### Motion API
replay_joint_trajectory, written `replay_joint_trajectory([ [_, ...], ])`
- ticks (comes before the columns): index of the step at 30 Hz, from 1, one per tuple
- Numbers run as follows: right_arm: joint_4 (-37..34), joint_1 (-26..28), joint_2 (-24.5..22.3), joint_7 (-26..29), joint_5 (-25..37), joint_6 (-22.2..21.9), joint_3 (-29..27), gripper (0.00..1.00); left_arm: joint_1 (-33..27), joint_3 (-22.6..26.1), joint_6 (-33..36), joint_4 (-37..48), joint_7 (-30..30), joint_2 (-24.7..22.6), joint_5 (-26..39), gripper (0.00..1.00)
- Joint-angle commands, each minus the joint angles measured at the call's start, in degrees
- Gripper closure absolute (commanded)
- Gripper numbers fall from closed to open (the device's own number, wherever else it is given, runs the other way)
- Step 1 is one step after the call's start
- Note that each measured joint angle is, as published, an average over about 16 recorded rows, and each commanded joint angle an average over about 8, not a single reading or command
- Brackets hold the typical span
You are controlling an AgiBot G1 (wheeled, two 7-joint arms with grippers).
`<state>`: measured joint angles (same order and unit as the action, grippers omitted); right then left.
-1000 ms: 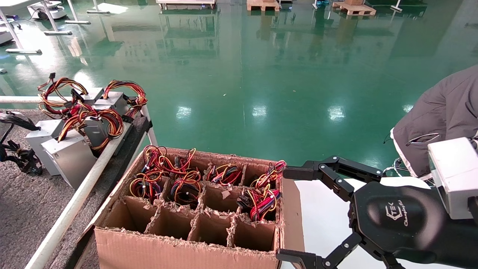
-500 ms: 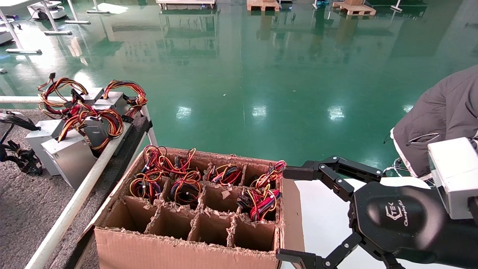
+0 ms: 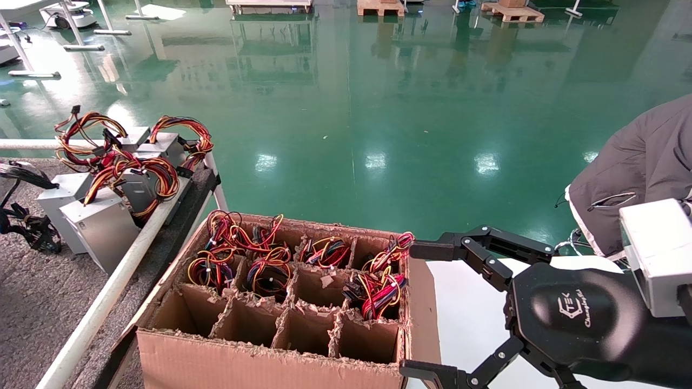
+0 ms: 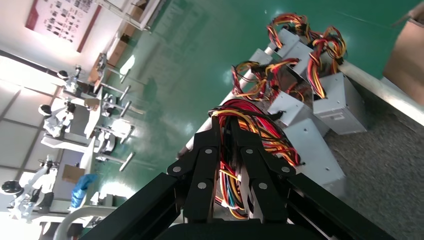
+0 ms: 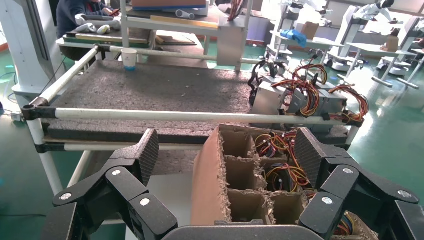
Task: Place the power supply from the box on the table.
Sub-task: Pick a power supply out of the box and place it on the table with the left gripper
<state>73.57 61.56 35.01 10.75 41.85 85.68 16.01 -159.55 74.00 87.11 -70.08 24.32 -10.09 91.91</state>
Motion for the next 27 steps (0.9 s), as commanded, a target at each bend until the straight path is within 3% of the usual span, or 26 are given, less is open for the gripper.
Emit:
replay_joint_trajectory([
  [1, 0.0, 0.0, 0.0, 0.0, 0.0, 0.0, 0.0, 0.0, -0.2, 0.6, 0.2, -0.3, -0.1, 0.3, -0.2, 1.0],
  [27, 0.0, 0.0, 0.0, 0.0, 0.0, 0.0, 0.0, 0.0, -2.7, 8.7, 2.9, -3.3, -1.9, 4.5, -2.5, 1.0],
])
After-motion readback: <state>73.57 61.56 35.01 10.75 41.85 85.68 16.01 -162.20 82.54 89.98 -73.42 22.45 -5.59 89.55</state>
